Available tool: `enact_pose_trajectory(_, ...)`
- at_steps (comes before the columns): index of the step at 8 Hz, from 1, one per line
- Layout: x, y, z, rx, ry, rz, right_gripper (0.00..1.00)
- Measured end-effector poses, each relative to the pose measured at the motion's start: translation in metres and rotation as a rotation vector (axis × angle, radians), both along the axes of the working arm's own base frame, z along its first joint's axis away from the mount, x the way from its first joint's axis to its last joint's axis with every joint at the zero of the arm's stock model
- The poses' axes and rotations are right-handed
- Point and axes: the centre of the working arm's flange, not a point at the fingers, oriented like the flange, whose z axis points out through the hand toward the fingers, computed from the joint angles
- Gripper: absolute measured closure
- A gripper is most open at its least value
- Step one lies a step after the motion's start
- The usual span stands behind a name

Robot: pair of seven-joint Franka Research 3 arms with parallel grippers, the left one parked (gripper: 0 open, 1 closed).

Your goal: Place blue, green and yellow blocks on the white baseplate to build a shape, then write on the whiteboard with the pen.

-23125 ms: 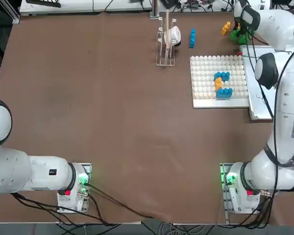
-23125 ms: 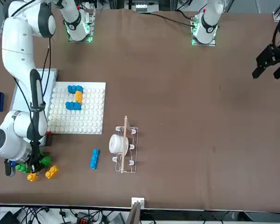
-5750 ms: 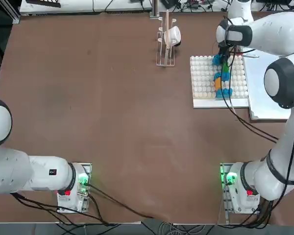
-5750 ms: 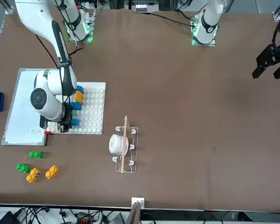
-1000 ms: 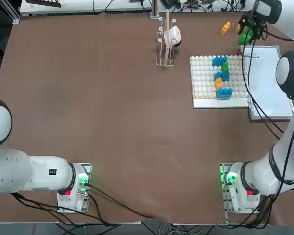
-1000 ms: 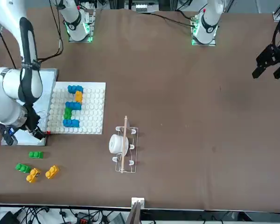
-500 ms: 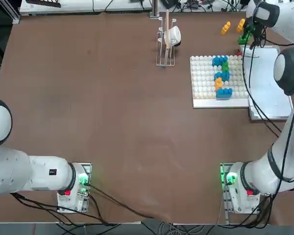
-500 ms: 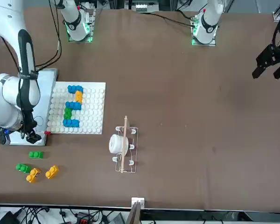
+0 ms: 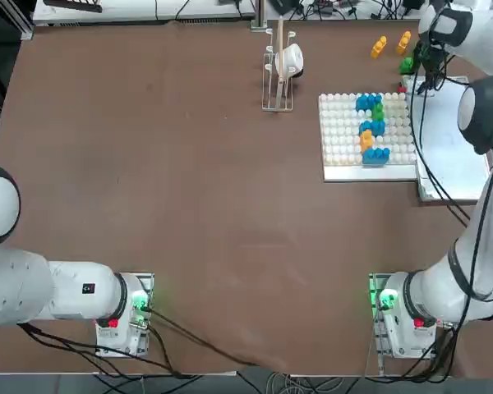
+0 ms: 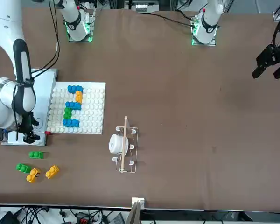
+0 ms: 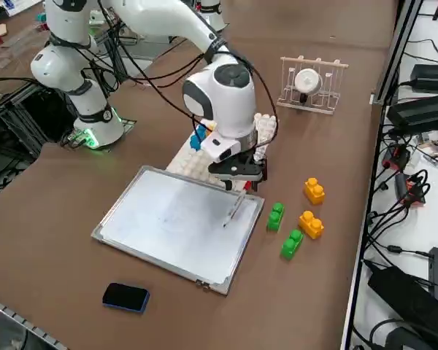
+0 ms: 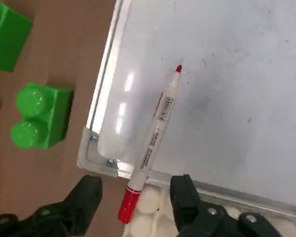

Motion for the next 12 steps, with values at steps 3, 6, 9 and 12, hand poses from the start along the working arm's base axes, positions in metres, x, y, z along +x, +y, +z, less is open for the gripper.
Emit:
enact_pose_trajectory(3,-0.001,0.000,-0.011,0.005,-0.012,-0.036,0.21)
enact_pose_trajectory(6,-0.004,-0.003,-0.029,-0.009,-0.031,-0.058,0.30)
enact_pose_trajectory(9,-0.008,-0.007,-0.037,-0.022,-0.051,-0.070,0.39)
enact_pose_trajectory(12,-0.009,-0.010,-0.036,-0.019,-0.055,-0.081,0.58)
